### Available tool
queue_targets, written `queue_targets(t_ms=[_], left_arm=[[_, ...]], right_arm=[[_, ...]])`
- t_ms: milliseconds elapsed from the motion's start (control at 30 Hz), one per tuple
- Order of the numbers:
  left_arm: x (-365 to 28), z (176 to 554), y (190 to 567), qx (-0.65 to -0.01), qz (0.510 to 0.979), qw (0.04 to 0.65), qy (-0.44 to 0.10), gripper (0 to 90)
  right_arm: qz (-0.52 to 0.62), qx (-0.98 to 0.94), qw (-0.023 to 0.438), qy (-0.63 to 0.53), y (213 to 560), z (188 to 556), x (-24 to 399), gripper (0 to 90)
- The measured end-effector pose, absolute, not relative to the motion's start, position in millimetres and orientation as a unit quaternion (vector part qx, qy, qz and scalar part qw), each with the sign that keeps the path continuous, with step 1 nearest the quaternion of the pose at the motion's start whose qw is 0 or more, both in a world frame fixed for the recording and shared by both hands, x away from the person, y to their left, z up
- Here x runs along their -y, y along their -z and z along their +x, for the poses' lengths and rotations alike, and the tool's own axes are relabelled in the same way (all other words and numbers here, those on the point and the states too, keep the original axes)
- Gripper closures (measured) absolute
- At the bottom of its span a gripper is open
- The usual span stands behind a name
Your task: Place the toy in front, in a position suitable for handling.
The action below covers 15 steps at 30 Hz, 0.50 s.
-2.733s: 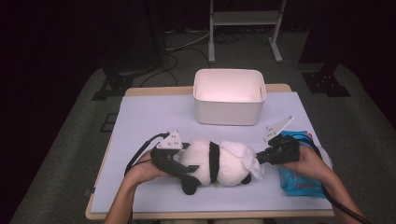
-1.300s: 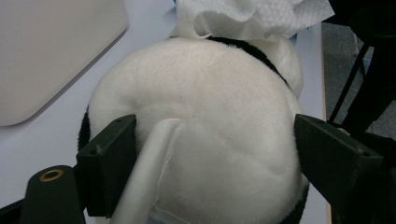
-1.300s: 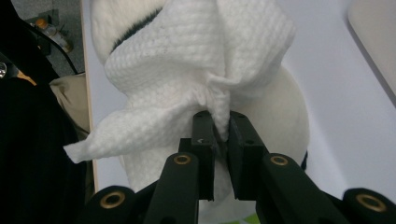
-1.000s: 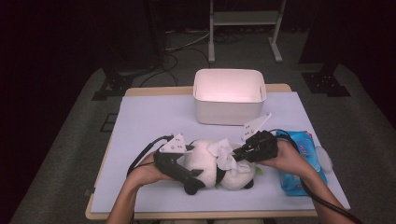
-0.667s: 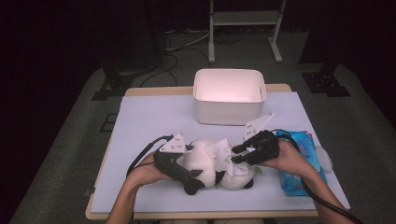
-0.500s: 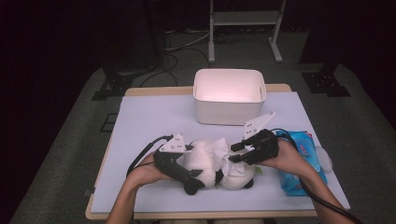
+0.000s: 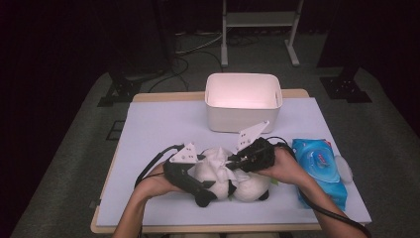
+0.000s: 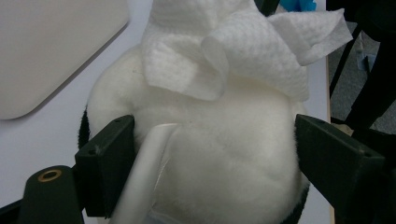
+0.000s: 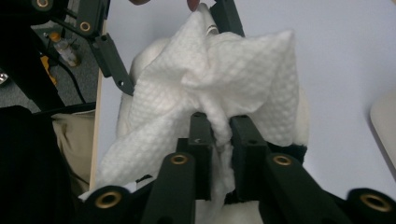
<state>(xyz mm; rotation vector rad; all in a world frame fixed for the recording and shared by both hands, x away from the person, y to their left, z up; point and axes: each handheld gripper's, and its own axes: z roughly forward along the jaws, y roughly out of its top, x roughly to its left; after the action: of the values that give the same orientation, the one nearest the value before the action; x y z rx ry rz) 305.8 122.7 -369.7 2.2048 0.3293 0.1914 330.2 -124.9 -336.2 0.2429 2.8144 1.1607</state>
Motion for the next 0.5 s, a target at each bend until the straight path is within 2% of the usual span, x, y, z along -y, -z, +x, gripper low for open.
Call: queue_targets(t_ms=[100, 267, 500], left_arm=[[-122, 305, 370, -0.132, 0.886, 0.437, -0.078, 15.7], [-122, 305, 370, -0.132, 0.888, 0.433, -0.079, 14.8], [-123, 305, 371, -0.131, 0.890, 0.430, -0.080, 13.7]], right_arm=[[0.080, -0.922, 0.040, -0.377, 335, 331, 127, 83.2], [0.089, -0.925, 0.040, -0.368, 334, 331, 141, 84.1], [0.125, -0.927, 0.045, -0.351, 336, 331, 180, 84.2]])
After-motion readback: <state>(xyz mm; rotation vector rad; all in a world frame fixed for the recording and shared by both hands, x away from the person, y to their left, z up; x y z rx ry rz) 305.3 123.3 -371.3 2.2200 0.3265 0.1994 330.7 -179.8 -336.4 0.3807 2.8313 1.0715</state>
